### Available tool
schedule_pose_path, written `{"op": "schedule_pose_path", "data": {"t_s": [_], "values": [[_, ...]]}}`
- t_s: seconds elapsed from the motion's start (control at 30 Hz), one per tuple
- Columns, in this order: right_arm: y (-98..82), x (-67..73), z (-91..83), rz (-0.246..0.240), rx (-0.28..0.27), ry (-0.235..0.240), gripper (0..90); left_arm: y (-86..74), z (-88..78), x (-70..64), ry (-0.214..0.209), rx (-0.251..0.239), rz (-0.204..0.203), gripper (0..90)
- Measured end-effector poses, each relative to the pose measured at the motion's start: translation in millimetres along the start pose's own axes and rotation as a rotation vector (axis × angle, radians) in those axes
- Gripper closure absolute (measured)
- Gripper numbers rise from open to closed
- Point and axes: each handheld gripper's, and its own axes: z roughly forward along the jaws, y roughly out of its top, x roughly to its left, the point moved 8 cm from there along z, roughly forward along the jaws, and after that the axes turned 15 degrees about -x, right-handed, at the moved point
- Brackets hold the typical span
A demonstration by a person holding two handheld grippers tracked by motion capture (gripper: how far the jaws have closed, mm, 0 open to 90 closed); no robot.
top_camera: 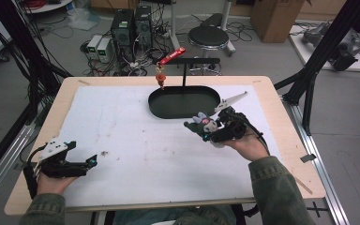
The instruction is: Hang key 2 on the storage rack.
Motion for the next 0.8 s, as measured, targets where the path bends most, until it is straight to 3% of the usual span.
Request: {"op": "schedule_pose_path", "data": {"t_s": [0.2, 0.6, 0.73, 0.8], "values": [[26.3, -14.3, 1.0, 0.023, -0.031, -0.011, 42.0, 3.6, -3.3, 4.9, 0.03, -0.02, -0.002, 1.8], [68.4, -34.2, 15.1, 0.068, -0.09, -0.018, 42.1, 2.5, -2.0, 2.7, 0.018, -0.014, -0.007, 1.8], [75.2, -39.2, 20.8, 0.1, -0.127, -0.013, 42.2, 2.5, -1.3, 1.9, 0.014, -0.012, -0.007, 1.8], [76.0, -41.9, 25.5, 0.109, -0.115, -0.025, 42.3, 2.6, -0.9, 1.2, 0.009, -0.011, -0.014, 1.8]]}}
